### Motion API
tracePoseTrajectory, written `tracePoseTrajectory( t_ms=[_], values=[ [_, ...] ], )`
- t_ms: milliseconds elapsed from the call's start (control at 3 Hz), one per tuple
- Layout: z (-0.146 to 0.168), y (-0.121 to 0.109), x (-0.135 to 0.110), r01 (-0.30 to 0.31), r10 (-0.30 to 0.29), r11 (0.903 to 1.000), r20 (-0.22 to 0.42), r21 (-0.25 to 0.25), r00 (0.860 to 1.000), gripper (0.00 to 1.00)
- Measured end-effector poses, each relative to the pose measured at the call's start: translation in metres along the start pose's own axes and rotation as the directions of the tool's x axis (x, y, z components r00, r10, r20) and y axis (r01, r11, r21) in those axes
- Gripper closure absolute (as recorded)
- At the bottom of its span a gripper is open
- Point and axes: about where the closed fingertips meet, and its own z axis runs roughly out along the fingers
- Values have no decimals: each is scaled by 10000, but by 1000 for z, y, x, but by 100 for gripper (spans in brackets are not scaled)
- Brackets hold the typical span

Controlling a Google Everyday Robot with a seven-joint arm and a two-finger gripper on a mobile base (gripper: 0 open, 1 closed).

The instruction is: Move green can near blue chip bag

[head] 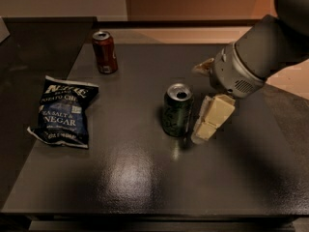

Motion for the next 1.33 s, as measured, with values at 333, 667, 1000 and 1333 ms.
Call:
tracePoseTrajectory(
  t_ms=[333, 667, 1000, 1333],
  values=[
    [8, -1, -7, 65, -62, 9999, 251, -138, 9997, 10],
    [11, -2, -14, 82, -69, 9996, 500, -269, 9987, 26],
    [14, -3, -19, 108, -81, 9992, 671, -395, 9977, 49],
    [14, -3, -28, 133, -83, 9984, 901, -544, 9959, 73]
  ],
)
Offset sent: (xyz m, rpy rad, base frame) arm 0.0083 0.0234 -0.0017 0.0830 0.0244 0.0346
